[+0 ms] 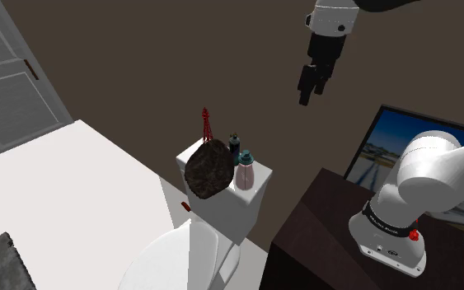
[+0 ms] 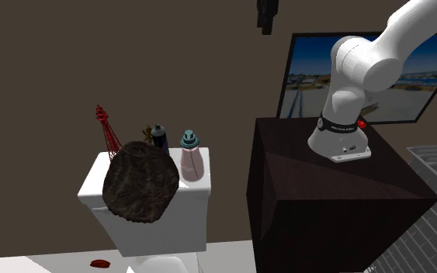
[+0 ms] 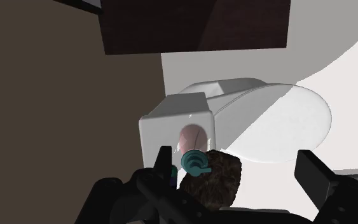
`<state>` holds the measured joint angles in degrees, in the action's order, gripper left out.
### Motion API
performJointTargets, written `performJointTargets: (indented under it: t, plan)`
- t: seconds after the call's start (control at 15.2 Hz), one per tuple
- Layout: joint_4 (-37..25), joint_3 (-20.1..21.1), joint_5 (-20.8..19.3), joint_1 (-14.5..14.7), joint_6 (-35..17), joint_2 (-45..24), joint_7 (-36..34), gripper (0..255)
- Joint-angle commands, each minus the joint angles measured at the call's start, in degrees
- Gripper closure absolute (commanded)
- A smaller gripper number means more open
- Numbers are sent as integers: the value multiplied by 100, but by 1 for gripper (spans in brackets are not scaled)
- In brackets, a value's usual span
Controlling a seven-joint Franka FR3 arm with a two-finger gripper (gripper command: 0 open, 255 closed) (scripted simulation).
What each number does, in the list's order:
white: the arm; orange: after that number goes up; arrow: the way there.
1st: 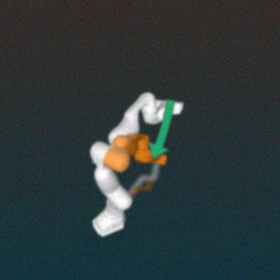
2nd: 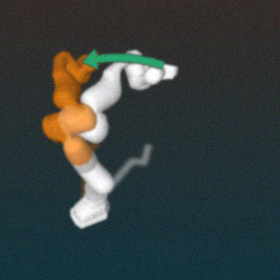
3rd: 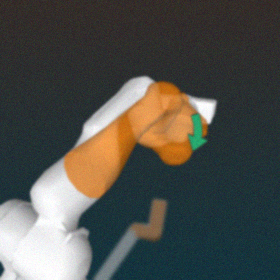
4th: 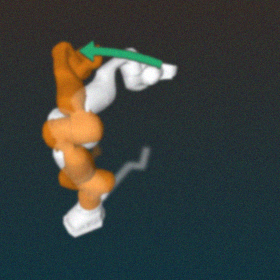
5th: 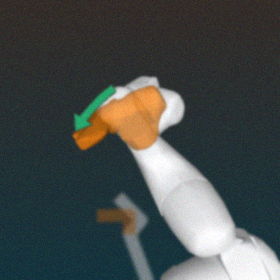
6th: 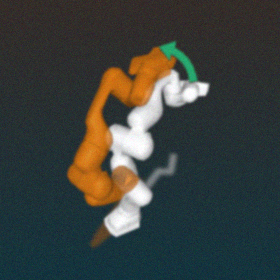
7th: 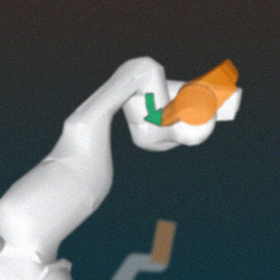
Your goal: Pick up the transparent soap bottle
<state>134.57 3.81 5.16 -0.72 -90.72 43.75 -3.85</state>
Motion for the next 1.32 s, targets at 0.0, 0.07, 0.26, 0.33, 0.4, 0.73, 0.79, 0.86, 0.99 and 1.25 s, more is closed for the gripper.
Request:
performJointTargets:
  t: [0.0,0.07,0.26,0.33,0.4,0.73,0.79,0.86,0.99,1.25]
  plan:
    - [0,0,0,0,0,0,0,0]
    - [184,10,-6,0,-237,-11,24,0]
    - [689,40,-20,-2,-965,-109,94,0]
    - [842,51,-25,-3,-1215,-164,116,0]
    - [986,62,-29,-6,-1468,-231,138,0]
    - [1575,117,-54,-24,-2789,-754,237,0]
    - [1664,128,-61,-30,-3064,-897,254,0]
    - [1743,138,-70,-36,-3341,-1054,270,0]
    - [1868,160,-91,-54,-3902,-1404,299,0]
    - [1985,207,-164,-108,-5029,-2245,335,0]
